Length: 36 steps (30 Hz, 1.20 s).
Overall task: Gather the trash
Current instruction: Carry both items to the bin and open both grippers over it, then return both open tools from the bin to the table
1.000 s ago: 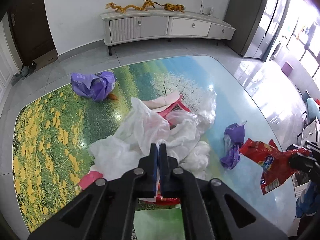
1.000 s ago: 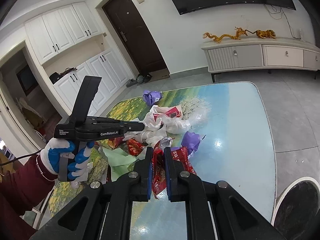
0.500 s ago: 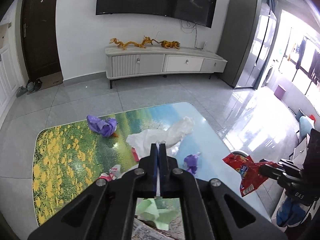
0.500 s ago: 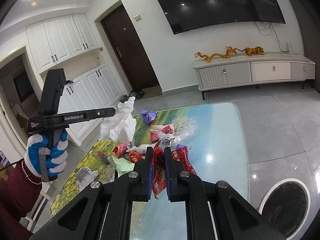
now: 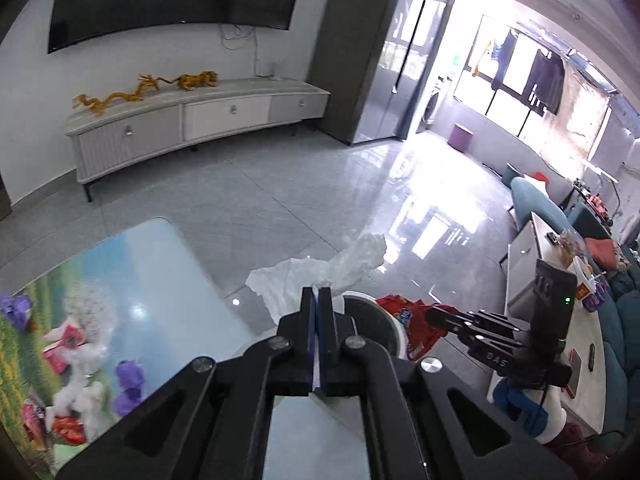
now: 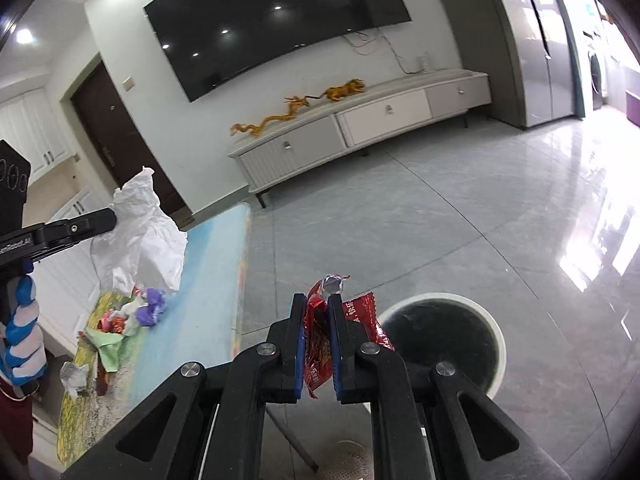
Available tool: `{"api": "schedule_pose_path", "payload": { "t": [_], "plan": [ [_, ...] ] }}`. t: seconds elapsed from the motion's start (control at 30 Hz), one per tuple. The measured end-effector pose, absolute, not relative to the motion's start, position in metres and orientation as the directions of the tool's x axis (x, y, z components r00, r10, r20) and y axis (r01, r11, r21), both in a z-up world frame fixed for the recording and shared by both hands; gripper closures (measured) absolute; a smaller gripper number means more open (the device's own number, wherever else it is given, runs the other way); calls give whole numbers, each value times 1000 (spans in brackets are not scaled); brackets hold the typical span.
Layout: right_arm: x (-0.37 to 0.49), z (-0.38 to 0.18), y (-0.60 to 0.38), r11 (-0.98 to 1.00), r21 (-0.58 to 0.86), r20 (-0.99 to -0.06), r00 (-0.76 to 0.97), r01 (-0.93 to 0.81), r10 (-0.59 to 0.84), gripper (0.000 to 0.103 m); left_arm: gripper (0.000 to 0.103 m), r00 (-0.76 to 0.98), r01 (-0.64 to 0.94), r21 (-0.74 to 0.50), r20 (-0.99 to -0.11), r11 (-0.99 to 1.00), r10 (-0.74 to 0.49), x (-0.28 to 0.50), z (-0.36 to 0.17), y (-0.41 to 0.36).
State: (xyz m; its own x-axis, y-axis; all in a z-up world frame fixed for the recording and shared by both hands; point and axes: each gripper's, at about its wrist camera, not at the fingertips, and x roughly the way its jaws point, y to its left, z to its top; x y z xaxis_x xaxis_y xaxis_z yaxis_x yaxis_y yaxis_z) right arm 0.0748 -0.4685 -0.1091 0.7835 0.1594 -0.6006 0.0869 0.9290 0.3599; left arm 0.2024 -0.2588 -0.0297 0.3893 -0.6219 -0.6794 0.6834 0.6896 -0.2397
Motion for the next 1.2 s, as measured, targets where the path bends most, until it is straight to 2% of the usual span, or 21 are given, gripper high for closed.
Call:
{"api": "schedule_pose_path", "payload": {
  "t": [0.27, 0.37, 0.43, 0.47, 0.53, 0.57, 0.6, 0.67, 0.9, 1.2],
  "plan": [
    [88, -161, -519, 898, 383, -674, 730, 215, 112, 92, 102, 199, 695, -352, -744, 627, -638, 213, -98, -362],
    [93, -179, -532, 887, 391, -695, 711, 246, 109, 88, 100, 158, 680, -384, -756, 625, -636, 223, -120, -382],
    [99, -192, -540, 884, 385, -712, 695, 265, 101, 78, 99, 125, 671, -409, -760, 618, -638, 228, -133, -392],
    [104, -197, -541, 880, 388, -718, 688, 274, 102, 77, 96, 111, 668, -419, -762, 616, -638, 229, -139, -395],
    [110, -207, -546, 878, 377, -735, 672, 294, 91, 73, 83, 87, 657, -439, -763, 613, -640, 233, -147, -402],
    [112, -211, -548, 878, 373, -742, 664, 302, 87, 72, 70, 83, 649, -446, -764, 616, -640, 234, -150, -402],
    [114, -214, -549, 876, 370, -749, 658, 310, 84, 69, 63, 85, 642, -451, -763, 620, -641, 236, -151, -404],
    [113, -215, -550, 875, 366, -753, 653, 318, 77, 66, 63, 85, 634, -460, -758, 622, -646, 237, -151, -399],
    [101, -189, -537, 890, 341, -740, 670, 302, 56, 65, 63, 172, 650, -412, -739, 639, -652, 226, -124, -371],
    [62, -109, -505, 918, 316, -629, 777, 239, 14, 65, 63, 351, 633, -326, -688, 703, -635, 192, -70, -293]
  ]
}}
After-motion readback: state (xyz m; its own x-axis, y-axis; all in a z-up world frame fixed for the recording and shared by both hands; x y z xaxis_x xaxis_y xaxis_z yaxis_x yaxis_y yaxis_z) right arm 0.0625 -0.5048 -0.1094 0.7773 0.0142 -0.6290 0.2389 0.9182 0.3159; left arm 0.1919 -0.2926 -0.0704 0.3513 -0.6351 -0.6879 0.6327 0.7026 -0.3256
